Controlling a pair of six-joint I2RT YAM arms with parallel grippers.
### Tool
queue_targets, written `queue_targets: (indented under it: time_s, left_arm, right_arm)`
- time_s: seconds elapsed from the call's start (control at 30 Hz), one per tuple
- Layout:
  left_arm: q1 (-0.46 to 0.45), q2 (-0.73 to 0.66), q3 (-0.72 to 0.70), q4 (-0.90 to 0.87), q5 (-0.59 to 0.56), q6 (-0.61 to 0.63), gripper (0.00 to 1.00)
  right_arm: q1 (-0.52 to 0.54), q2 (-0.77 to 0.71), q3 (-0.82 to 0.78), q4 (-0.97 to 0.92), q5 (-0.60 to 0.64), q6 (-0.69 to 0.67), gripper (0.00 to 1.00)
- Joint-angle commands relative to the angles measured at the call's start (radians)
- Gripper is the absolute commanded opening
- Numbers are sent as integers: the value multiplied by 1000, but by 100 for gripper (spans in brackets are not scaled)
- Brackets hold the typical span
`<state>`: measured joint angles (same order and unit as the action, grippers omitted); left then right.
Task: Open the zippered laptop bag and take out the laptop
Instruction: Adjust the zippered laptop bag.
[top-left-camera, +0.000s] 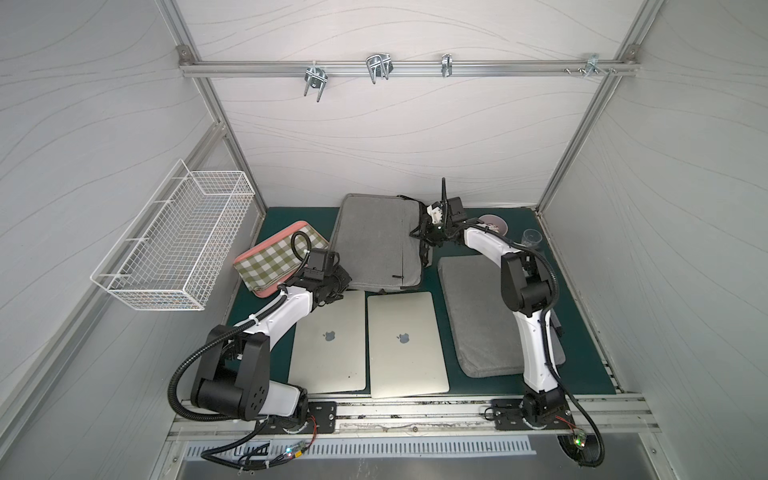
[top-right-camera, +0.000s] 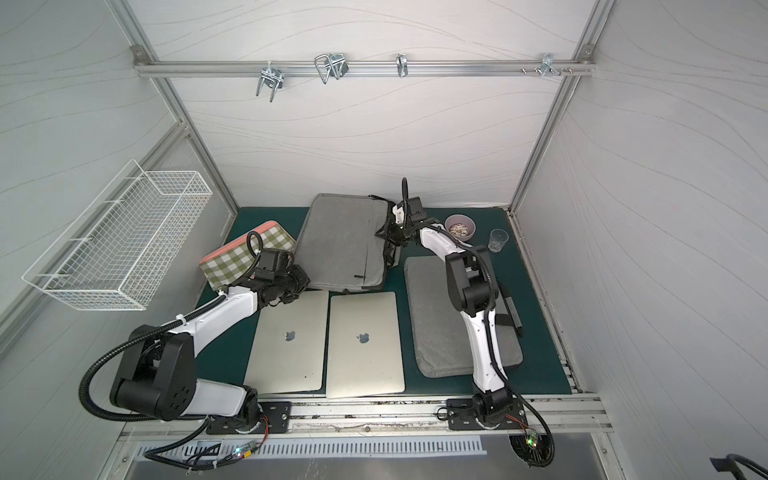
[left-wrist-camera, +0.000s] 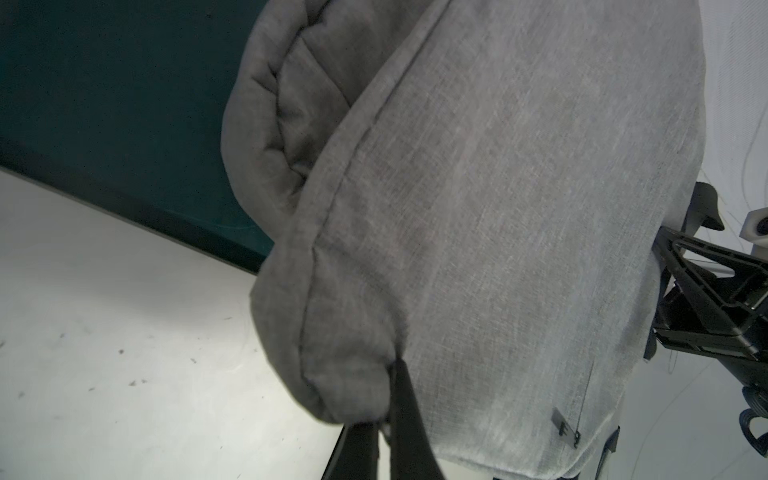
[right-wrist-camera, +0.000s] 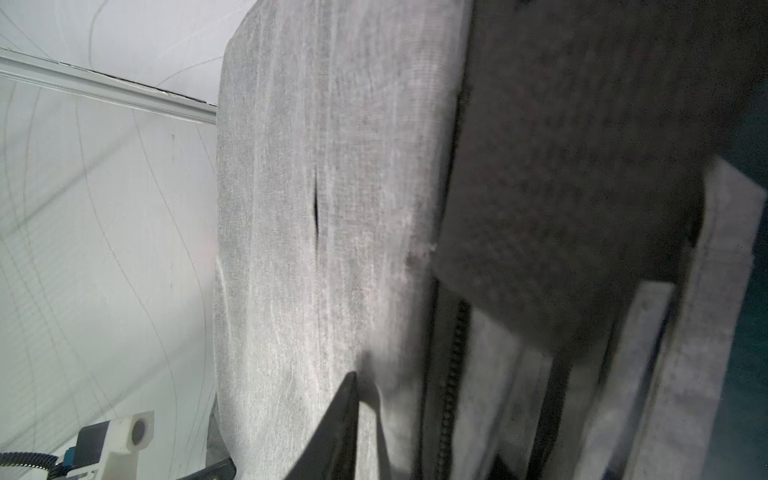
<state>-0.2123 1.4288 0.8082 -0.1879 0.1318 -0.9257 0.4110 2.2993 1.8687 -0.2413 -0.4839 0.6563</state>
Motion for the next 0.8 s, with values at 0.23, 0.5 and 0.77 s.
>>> queue_targets:
  time_s: [0.23,0.5,0.77]
  left_arm:
    - [-6,87,64,125,-39,-171,0]
    - [-4,56,34,106,-193,-280,0]
    - [-2,65,14,128,-214,-308,0]
  right_arm:
    - [12,32,129,-81,29,-82,64]
    - [13,31,267,-241,123,-177,89]
    - [-3,-12,335,-361,110,-212,92]
